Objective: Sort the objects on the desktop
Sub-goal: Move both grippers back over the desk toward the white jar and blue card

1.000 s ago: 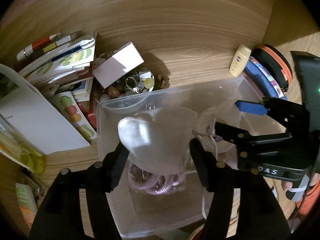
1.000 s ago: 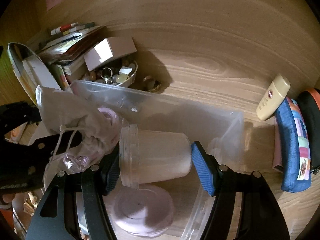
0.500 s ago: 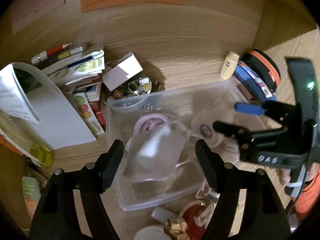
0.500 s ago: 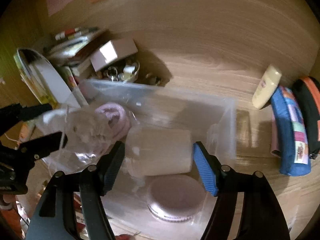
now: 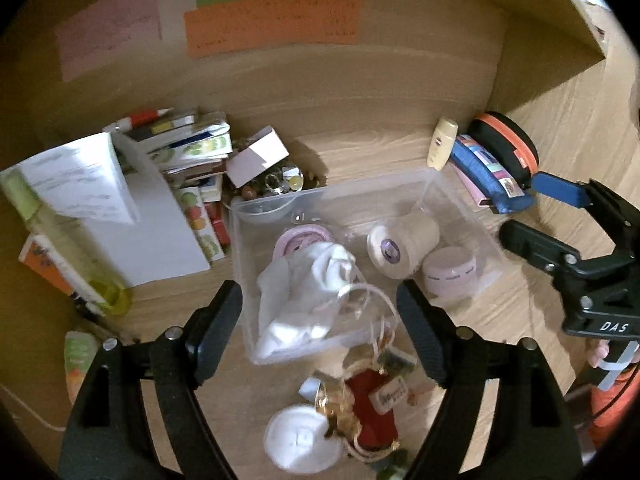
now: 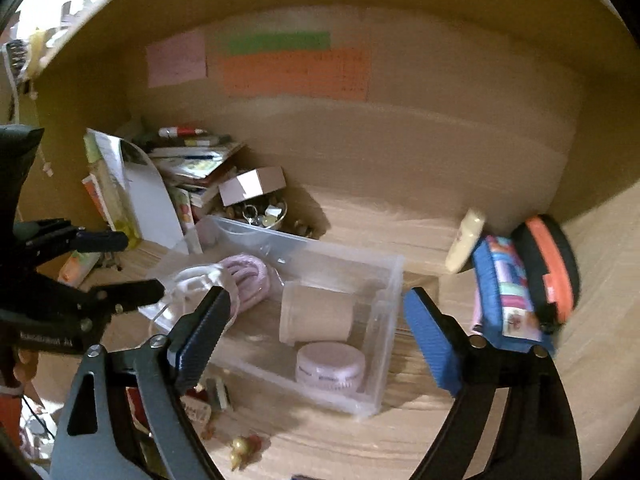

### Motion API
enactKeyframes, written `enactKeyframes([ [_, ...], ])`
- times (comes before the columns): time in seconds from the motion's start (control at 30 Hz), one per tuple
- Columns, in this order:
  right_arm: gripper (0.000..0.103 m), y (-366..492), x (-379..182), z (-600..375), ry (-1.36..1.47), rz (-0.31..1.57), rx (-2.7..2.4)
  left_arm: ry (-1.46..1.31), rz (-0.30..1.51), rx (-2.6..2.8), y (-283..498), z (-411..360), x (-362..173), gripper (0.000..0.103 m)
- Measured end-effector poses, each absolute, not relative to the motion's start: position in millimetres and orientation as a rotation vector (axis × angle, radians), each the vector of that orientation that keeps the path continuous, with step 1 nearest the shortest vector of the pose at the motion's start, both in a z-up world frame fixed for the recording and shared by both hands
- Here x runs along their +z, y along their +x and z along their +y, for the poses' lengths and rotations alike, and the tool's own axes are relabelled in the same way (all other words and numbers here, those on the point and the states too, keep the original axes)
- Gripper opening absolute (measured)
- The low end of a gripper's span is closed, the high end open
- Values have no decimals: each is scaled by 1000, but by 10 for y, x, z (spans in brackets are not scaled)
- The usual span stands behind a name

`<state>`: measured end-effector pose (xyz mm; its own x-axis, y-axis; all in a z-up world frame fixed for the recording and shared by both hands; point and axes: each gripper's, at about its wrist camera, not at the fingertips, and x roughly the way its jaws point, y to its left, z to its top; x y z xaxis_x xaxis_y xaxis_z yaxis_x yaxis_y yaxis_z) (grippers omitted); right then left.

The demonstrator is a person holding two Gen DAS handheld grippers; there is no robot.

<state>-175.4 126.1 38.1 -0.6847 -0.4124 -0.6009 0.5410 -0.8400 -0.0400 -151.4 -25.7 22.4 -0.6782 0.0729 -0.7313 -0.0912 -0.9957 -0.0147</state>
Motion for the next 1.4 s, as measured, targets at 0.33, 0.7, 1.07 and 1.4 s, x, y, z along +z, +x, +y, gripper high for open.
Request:
enactKeyframes([
  [0.33,97,-1226,283,1619,731,318,-2533,-1209,-32,2888,-885,-585,102,79],
  [0.7,97,-1017,-296,1908,899,251,-2540,-1316,-120,2858,-535,-748,-394,80],
  [1.07,97,-862,-789,1890,1058,245,-2558,-1403,-152,2693,-623,-525,-815,79],
  [1.4,96,-906,-925,1814,1123,216,-2533,-1402,-224,2632,-873,-554,-902,79],
])
